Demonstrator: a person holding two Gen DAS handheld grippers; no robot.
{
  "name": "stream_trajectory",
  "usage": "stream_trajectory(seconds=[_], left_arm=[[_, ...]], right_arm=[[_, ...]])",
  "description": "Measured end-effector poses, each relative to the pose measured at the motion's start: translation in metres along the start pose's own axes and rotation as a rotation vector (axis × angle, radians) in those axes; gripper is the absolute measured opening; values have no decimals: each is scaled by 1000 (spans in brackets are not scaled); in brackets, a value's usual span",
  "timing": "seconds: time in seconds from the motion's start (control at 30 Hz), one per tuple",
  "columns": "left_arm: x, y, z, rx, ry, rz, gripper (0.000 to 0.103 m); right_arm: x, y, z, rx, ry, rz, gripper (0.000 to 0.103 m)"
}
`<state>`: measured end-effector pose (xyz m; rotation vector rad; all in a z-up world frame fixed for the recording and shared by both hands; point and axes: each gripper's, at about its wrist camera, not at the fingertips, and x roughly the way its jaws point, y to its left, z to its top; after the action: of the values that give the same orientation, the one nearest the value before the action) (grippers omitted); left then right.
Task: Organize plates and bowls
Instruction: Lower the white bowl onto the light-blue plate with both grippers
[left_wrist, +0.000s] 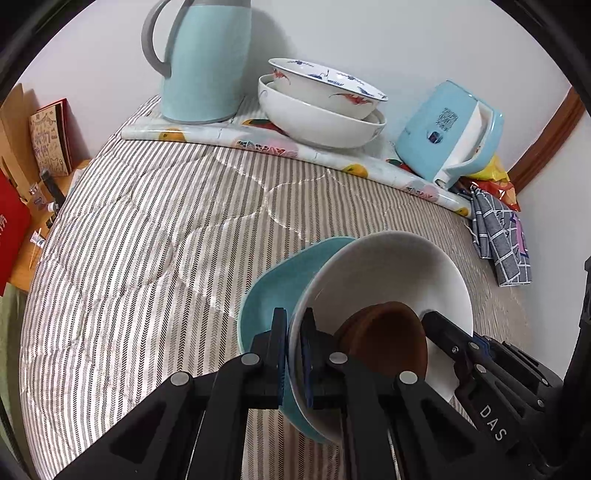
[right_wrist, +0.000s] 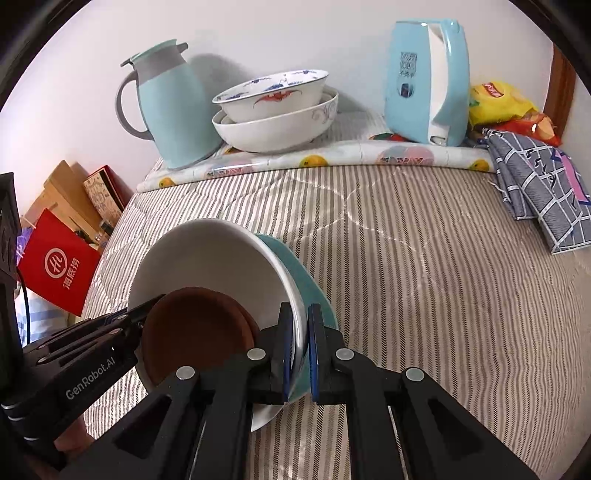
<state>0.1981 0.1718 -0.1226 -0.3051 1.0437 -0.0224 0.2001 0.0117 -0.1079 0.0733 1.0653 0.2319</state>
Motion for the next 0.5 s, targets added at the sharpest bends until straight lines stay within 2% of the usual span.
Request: stream_trajectory(seconds=[0.5], left_arm=[[17, 6, 11, -17, 22, -14, 8]], right_arm=[[25, -7, 12, 16, 72, 24, 9]])
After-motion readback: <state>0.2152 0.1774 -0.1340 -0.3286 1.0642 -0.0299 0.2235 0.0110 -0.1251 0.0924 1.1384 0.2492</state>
